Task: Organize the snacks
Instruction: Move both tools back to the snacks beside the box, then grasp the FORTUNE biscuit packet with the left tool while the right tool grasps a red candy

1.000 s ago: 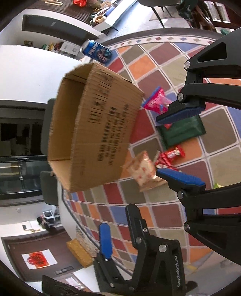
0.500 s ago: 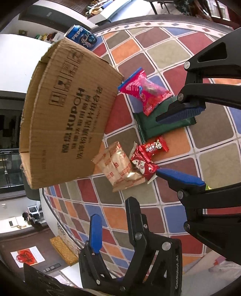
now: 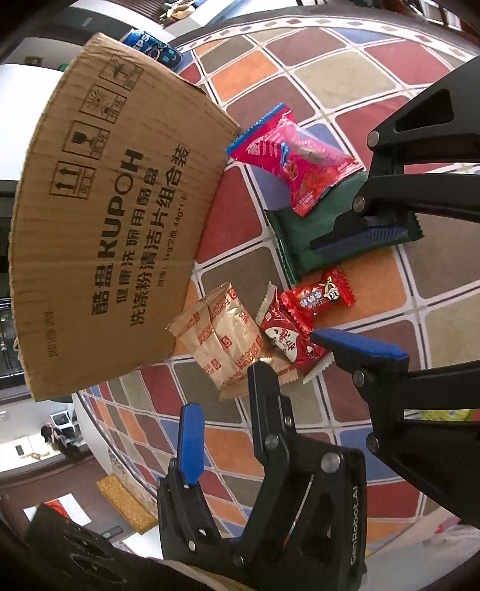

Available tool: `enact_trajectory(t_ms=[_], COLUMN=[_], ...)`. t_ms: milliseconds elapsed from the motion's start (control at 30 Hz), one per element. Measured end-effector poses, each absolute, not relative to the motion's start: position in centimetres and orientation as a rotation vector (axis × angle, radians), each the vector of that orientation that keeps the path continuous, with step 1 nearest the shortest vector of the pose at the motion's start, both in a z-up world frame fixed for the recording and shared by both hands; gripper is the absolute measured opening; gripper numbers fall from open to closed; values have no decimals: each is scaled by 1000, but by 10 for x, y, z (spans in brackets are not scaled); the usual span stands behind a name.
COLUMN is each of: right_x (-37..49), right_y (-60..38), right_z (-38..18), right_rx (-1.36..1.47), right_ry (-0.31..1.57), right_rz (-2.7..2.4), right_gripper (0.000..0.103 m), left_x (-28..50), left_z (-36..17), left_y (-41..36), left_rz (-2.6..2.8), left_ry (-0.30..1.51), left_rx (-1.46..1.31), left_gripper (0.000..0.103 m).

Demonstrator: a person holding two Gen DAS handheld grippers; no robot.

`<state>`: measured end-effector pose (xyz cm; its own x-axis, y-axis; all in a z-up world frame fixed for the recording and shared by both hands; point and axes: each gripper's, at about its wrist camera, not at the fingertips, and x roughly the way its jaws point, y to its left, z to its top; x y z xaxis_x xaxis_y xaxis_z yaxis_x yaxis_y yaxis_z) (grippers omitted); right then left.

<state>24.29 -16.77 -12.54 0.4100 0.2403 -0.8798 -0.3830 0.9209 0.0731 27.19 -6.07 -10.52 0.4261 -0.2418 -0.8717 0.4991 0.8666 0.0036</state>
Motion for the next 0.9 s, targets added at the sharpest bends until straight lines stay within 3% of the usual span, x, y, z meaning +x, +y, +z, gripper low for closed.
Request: enact_trajectory(t_ms=[233, 400, 700, 900], right_x=[251, 257, 258, 255], right_y=[-161, -157, -149, -150], right_z=[-131, -133, -137, -137], right_rx=[-149, -141, -155, -111], right_ry=[1074, 1065, 1055, 1044], right_rz=[400, 394, 376, 378], right_gripper=[39, 34, 18, 16], left_x=[285, 289, 274, 264], left_z=[-118, -122, -116, -107], left_y=[-64, -59, -46, -38], left_rz=[-474, -470, -438, -415], left_ry=[1065, 1090, 1091, 1076], left_rx=[253, 212, 175, 132], left_gripper=[64, 43, 40, 40])
